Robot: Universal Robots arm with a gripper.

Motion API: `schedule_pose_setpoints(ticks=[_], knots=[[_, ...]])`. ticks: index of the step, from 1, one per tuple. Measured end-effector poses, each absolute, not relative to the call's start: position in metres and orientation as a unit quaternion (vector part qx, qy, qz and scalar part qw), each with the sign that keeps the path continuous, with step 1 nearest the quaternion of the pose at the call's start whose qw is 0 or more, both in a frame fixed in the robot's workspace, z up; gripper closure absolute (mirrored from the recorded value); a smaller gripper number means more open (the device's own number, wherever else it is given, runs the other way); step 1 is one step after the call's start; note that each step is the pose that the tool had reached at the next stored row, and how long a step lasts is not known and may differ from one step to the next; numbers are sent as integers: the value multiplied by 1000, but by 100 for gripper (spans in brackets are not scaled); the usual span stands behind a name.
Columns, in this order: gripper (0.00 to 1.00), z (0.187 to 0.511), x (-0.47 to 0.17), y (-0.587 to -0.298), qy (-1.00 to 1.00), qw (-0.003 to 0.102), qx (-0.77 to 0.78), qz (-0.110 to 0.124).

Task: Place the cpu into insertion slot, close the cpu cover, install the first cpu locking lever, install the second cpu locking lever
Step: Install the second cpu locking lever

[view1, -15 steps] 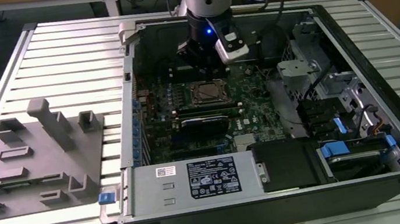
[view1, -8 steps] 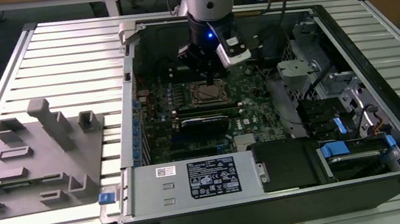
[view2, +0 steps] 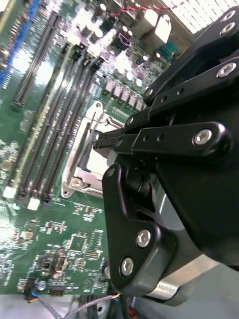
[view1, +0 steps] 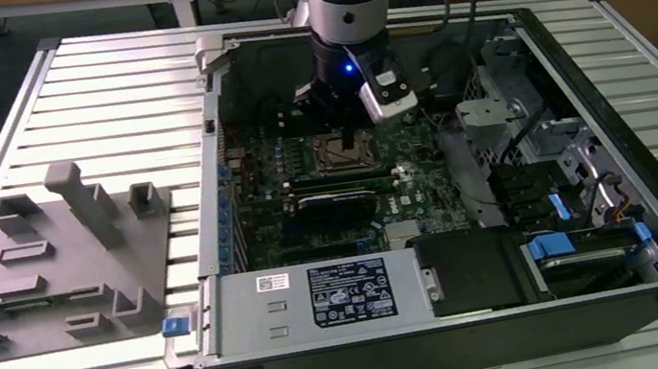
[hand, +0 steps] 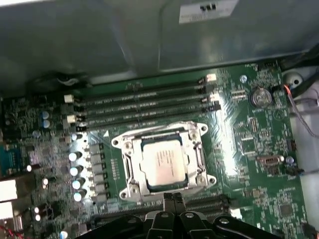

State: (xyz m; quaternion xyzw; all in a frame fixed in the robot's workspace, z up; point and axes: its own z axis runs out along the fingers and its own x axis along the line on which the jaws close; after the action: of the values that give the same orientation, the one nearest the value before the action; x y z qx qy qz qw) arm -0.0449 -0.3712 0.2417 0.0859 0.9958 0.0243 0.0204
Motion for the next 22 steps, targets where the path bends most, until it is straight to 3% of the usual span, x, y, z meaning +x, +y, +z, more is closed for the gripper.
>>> schedule_pose_setpoints(ticks=[22], knots=[[89,228,-68,-379,996,21,86,20]])
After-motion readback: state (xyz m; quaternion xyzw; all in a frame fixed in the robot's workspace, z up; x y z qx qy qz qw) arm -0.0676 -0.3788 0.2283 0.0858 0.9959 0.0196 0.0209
